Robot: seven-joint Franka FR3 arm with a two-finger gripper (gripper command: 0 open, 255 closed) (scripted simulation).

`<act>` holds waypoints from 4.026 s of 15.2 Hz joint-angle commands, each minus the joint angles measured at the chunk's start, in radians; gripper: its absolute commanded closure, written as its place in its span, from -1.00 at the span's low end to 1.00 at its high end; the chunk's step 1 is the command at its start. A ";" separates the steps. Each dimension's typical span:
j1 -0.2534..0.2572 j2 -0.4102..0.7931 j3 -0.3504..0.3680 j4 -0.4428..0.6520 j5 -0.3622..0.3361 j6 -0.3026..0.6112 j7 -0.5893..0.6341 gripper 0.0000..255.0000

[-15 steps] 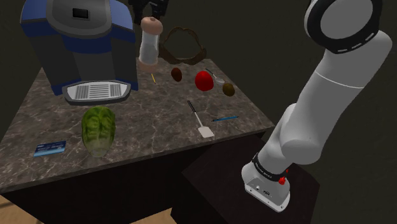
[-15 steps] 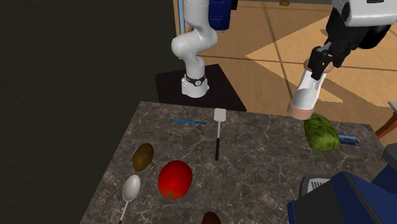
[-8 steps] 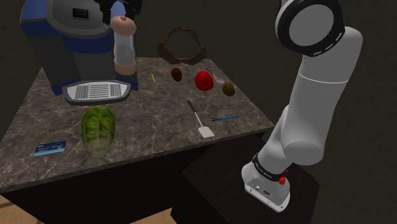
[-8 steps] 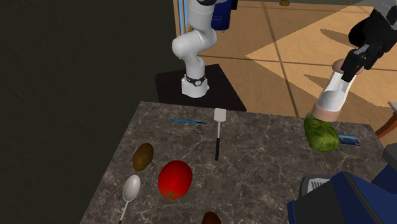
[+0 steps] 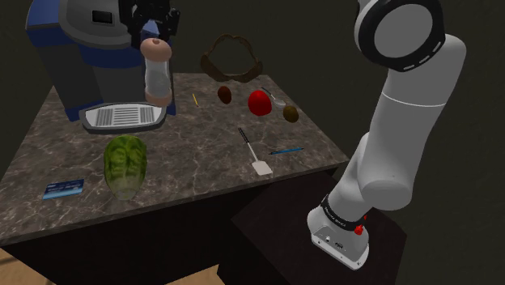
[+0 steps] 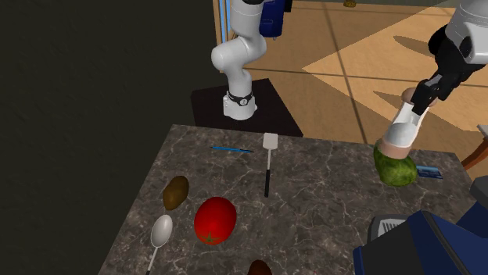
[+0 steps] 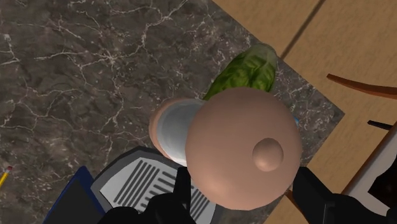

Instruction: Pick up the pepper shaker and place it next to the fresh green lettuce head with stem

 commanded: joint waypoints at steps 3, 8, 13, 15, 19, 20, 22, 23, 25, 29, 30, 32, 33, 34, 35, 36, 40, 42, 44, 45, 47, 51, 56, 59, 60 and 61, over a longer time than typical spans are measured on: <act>0.001 -0.020 0.000 -0.081 0.002 0.060 -0.012 1.00; 0.001 -0.033 0.000 -0.166 0.005 0.131 -0.026 1.00; 0.002 -0.039 0.001 -0.241 0.009 0.199 -0.039 1.00; 0.003 -0.039 0.001 -0.268 0.010 0.225 -0.045 1.00; 0.004 -0.037 0.001 -0.319 0.014 0.277 -0.055 1.00; 0.004 -0.036 0.001 -0.330 0.015 0.290 -0.058 1.00; 0.004 -0.034 0.002 -0.353 0.016 0.315 -0.063 1.00; 0.004 -0.032 0.002 -0.364 0.017 0.327 -0.066 1.00; 0.005 -0.028 0.002 -0.386 0.019 0.352 -0.071 1.00; 0.005 -0.017 0.003 -0.425 0.023 0.401 -0.082 1.00; 0.006 -0.014 0.003 -0.434 0.025 0.413 -0.084 1.00; 0.006 -0.007 0.004 -0.452 0.027 0.437 -0.089 1.00; 0.006 -0.003 0.004 -0.460 0.028 0.449 -0.092 1.00; 0.006 0.000 0.005 -0.468 0.029 0.461 -0.095 1.00; 0.007 0.005 0.005 -0.476 0.031 0.473 -0.098 1.00; 0.007 0.009 0.005 -0.484 0.032 0.484 -0.100 1.00; 0.007 0.021 0.006 -0.503 0.035 0.515 -0.107 1.00; 0.007 0.021 0.006 -0.503 0.035 0.515 -0.107 1.00; 0.007 0.021 0.006 -0.503 0.035 0.515 -0.107 1.00; 0.007 0.021 0.006 -0.503 0.035 0.515 -0.107 1.00; 0.007 0.021 0.006 -0.503 0.035 0.515 -0.107 -1.00; 0.007 0.021 0.006 -0.503 0.035 0.515 -0.107 -1.00; -0.006 -0.028 -0.003 -0.445 0.028 0.406 -0.103 -1.00; -0.006 -0.028 -0.003 -0.445 0.028 0.406 -0.103 -1.00; -0.006 -0.028 -0.003 -0.445 0.028 0.406 -0.103 -1.00; -0.006 -0.028 -0.003 -0.445 0.028 0.406 -0.103 -1.00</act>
